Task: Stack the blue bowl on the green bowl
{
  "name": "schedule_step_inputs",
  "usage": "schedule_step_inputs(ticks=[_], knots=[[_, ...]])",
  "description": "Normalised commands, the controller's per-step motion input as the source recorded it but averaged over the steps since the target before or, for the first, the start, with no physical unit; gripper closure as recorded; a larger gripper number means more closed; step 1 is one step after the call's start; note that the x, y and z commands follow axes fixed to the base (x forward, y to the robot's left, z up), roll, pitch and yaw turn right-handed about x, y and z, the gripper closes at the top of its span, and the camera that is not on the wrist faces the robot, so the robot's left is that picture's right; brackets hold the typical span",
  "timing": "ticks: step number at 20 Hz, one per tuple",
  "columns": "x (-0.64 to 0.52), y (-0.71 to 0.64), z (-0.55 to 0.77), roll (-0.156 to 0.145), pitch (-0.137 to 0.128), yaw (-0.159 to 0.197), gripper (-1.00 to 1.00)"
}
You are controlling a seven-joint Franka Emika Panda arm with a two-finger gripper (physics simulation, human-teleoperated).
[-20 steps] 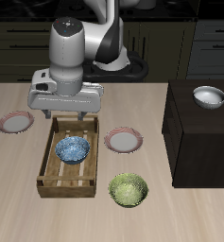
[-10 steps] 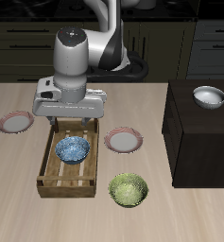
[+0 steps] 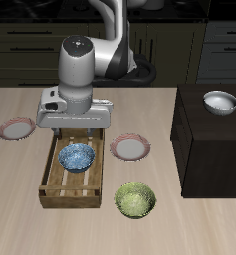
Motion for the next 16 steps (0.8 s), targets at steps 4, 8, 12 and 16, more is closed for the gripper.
schedule_step_inputs(ticks=[4,8,12,16], knots=[[0.02,0.01,-0.29,-0.009,0.034,0.017,-1.00],[-0.08,0.09,-0.25,0.000,0.014,0.015,-1.00],[-0.03,0.14,-0.30,0.018,0.027,0.029,-1.00],[-0.03,0.05,-0.36,0.002,0.048,0.013,-1.00]])
